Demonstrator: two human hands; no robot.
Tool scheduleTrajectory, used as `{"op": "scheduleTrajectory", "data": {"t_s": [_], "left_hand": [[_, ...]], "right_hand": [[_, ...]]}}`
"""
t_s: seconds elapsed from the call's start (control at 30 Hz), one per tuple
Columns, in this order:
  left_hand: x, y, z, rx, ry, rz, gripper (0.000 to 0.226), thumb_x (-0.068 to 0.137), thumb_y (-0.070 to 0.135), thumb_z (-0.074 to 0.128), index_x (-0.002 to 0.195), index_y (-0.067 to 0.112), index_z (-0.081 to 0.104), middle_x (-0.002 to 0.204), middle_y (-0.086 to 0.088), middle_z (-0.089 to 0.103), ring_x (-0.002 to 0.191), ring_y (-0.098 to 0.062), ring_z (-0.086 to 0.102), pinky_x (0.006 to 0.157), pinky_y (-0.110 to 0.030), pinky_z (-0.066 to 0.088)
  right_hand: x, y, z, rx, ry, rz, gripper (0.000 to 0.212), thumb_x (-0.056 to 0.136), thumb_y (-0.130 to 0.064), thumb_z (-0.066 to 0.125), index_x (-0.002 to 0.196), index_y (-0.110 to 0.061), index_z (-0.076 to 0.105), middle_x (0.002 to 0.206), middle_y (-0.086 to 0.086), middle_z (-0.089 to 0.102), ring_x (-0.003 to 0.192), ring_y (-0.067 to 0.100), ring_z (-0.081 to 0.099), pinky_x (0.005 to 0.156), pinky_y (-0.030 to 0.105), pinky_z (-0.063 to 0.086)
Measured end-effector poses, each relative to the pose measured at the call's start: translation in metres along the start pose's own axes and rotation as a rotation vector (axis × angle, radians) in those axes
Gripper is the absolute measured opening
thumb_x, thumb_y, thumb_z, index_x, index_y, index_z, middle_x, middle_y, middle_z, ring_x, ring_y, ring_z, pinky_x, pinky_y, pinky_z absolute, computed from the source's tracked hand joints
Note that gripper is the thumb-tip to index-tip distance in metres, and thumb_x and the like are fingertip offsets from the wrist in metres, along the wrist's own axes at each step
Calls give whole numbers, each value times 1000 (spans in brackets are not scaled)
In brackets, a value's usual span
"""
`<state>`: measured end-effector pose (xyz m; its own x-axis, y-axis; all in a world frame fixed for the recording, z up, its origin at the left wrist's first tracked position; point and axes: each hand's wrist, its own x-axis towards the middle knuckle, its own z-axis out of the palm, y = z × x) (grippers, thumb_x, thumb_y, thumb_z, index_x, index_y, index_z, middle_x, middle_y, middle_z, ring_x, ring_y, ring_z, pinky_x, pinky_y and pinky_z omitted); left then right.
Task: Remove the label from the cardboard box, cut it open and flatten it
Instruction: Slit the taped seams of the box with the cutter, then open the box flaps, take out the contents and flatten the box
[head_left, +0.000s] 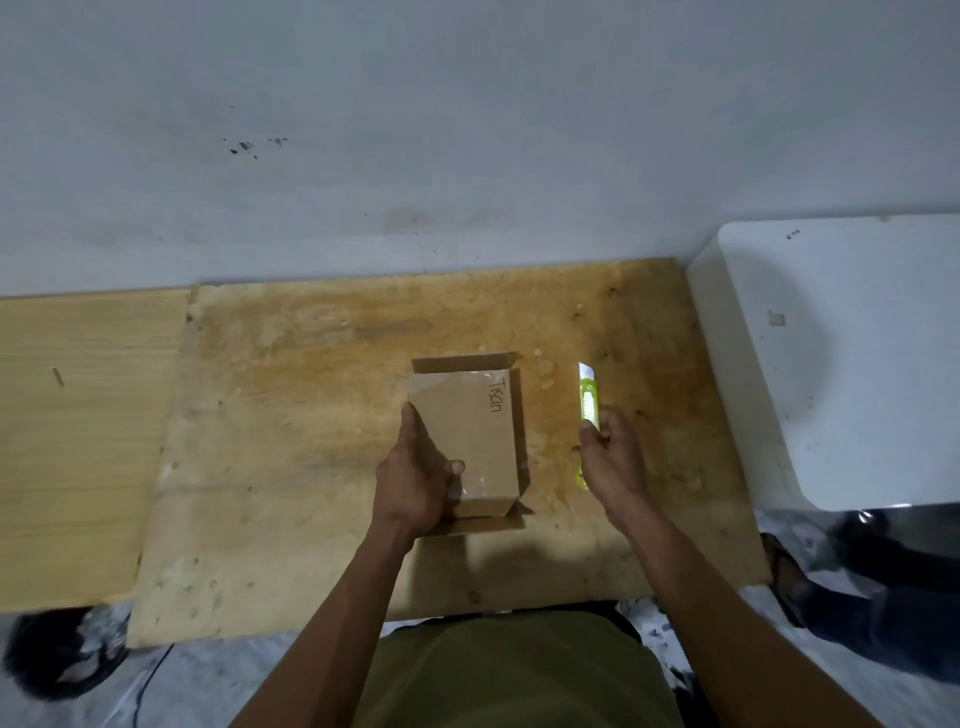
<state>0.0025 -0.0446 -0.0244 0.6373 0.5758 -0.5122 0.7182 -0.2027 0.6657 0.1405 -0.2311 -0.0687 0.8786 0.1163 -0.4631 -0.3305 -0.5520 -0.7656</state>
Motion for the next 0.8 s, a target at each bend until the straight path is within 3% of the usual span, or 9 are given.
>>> {"op": "scheduleTrajectory", "data": {"t_s": [0.13,0.3,0.4,0.53,0.67,0.8], "left_hand": [[-2,2,-2,10,-7,19,99,87,23,68,154,31,-4,141,-11,51,124,-32,51,98,-40,46],[-3,1,-3,-3,-26,3,96,89,23,67,154,31,-3,141,-12,49,124,-33,51,98,-41,46],[-4,2,-3,5,-28,7,95,89,23,66,154,30,-3,140,-12,50,122,-33,52,97,-41,46],[-5,2,-4,7,-28,10,94,90,25,65,154,29,-3,142,-12,49,123,-32,51,97,-39,45],[-3,-2,-5,-24,-35,7,94,90,25,66,155,28,-2,142,-10,48,125,-31,49,98,-36,44],[-1,-3,-4,-36,-34,21,94,89,24,67,155,27,0,142,-9,49,125,-30,49,96,-32,44]], "right_hand": [[-13,6,7,216,15,102,24,97,-42,53,99,-20,62,70,2,63,48,14,52,42,25,40],[-14,16,12,363,-2,156,18,98,-17,55,112,-16,66,72,5,60,48,12,40,46,27,35],[-11,20,11,289,-25,123,45,96,-11,57,134,-34,52,84,0,64,58,12,46,54,29,44],[-6,21,6,50,-40,55,54,93,-1,54,142,-23,48,119,-2,61,100,18,59,81,24,45],[3,31,10,-215,61,-26,49,91,-6,56,137,-22,54,121,15,57,102,27,60,81,21,42],[-1,30,13,-355,195,-78,41,92,-5,59,133,-9,54,116,22,53,103,38,54,80,31,41]]}}
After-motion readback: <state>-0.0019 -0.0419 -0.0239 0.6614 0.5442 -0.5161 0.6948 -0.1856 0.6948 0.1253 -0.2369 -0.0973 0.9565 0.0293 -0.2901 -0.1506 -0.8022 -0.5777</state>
